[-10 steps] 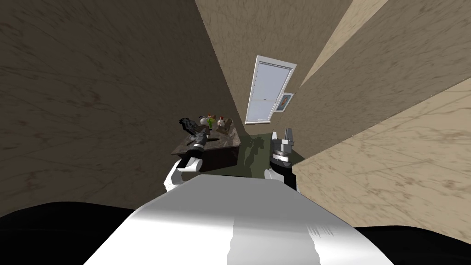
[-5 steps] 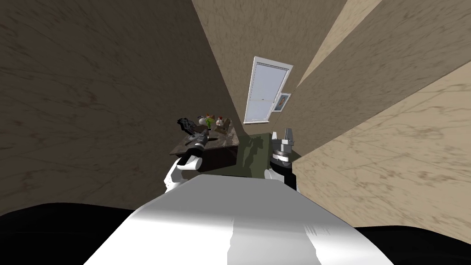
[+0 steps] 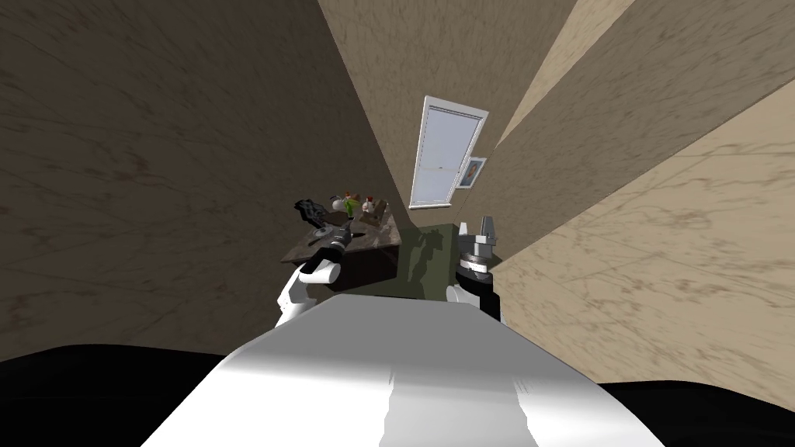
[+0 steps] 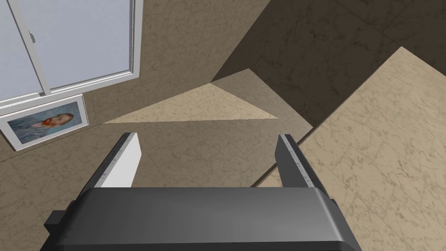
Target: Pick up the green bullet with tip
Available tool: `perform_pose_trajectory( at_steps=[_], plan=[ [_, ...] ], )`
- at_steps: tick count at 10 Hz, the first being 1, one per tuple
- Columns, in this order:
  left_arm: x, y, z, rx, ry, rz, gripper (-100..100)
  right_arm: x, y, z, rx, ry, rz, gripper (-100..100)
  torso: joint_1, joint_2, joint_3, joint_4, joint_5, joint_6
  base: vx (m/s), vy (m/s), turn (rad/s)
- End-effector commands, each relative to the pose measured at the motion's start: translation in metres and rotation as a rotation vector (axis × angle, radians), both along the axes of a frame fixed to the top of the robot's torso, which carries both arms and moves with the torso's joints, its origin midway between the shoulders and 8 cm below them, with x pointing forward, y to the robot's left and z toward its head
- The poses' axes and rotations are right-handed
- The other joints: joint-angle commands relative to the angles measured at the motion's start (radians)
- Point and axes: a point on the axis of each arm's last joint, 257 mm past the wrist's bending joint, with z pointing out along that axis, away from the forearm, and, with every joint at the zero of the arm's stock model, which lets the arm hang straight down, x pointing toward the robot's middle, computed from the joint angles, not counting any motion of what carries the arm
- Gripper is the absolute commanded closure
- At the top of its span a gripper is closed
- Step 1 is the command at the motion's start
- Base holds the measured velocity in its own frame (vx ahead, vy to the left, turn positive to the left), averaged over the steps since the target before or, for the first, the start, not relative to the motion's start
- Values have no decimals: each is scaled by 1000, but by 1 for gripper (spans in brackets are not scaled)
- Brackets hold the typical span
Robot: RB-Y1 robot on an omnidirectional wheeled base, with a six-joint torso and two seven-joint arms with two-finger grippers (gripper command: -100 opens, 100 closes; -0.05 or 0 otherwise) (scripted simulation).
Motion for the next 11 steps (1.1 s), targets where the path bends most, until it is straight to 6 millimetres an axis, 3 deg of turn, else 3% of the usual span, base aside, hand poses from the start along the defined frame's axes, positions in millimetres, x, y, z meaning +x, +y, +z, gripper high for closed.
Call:
perform_pose_trajectory(
  at_steps=[1,6,11],
  plan=[
    [1,0,-6,-4,26,2,-100,0,0,0,0,0,0,0,0,0,0,0,0,0,2,-12,9],
    [6,11,-31,-30,136,14,-100,0,0,0,0,0,0,0,0,-1,-1,0,0,0,11,-24,-27],
    [9,34,-65,-68,279,45,-100,0,0,0,0,0,0,0,1,-2,-1,-1,0,0,27,-24,-28]
  ],
)
